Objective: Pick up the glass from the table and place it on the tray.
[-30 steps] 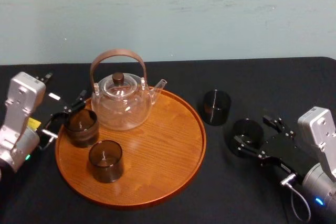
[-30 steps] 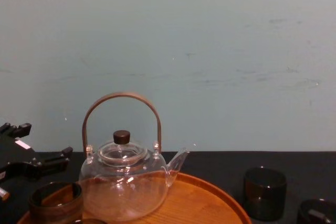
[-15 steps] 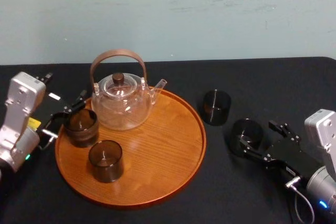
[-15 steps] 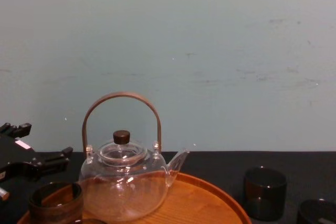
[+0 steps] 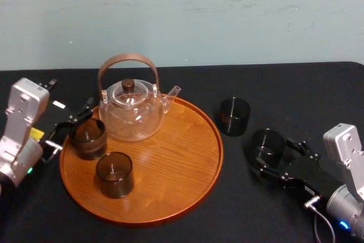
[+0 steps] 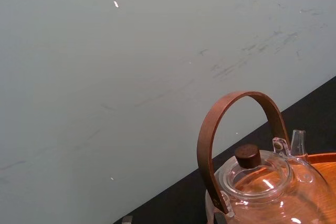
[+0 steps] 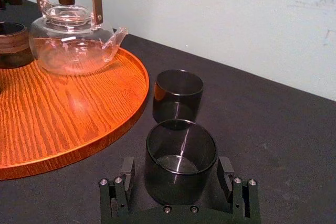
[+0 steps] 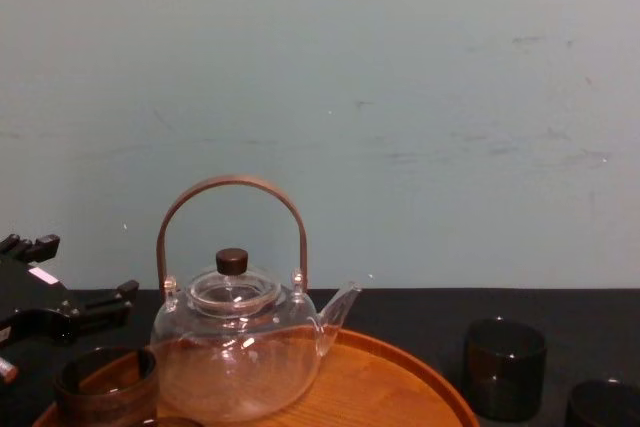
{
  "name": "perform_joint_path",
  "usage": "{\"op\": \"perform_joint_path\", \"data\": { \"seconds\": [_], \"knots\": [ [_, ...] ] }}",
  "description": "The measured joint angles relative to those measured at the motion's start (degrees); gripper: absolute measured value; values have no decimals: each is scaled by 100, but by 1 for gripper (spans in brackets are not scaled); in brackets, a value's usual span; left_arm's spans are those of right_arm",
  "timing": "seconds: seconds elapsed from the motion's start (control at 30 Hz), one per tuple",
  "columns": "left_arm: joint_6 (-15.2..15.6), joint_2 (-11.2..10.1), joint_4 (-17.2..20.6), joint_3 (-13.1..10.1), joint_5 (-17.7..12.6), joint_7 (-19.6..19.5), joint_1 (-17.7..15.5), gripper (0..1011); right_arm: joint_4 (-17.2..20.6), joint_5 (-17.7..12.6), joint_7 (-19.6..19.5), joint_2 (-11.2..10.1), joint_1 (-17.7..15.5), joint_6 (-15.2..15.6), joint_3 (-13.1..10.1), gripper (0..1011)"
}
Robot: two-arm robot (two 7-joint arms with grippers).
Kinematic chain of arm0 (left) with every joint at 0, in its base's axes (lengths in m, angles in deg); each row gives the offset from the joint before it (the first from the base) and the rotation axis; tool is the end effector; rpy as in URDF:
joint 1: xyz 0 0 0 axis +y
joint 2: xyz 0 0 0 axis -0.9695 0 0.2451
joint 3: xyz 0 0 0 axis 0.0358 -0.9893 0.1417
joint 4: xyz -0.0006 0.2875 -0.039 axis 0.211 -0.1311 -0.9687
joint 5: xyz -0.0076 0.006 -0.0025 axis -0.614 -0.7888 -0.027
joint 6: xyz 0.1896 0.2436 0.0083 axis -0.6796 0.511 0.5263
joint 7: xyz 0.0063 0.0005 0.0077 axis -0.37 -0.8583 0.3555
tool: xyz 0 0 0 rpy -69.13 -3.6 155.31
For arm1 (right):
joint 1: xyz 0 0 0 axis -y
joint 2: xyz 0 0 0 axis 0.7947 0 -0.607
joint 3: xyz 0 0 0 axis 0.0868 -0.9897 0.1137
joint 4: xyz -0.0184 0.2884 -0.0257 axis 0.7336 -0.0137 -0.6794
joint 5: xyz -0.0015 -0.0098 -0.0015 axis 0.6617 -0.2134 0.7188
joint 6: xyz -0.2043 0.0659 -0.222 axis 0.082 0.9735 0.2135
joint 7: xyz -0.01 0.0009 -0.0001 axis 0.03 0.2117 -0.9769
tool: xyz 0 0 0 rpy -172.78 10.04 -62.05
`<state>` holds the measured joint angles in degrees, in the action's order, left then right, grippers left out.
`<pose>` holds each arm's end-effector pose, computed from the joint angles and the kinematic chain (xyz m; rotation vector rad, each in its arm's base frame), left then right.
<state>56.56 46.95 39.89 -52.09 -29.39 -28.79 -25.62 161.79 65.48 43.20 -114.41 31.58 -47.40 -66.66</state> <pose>0.3581 0.0827 -0.3022 0.3046 -0.2853 1.2481 0.2817 -0.0699 -0.3261 -0.2973 0.0082 -1.0578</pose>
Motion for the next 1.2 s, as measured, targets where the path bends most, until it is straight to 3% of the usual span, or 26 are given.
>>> {"op": "perform_joint_path", "data": {
  "seconds": [0.57,1.2],
  "knots": [
    [0,0,0,0,0,0,0,1002,-505,51,341,323,250,-83,-125,1002],
    [0,0,0,0,0,0,0,1001,-1303,193,908,764,950,-196,-107,1002]
  ]
}}
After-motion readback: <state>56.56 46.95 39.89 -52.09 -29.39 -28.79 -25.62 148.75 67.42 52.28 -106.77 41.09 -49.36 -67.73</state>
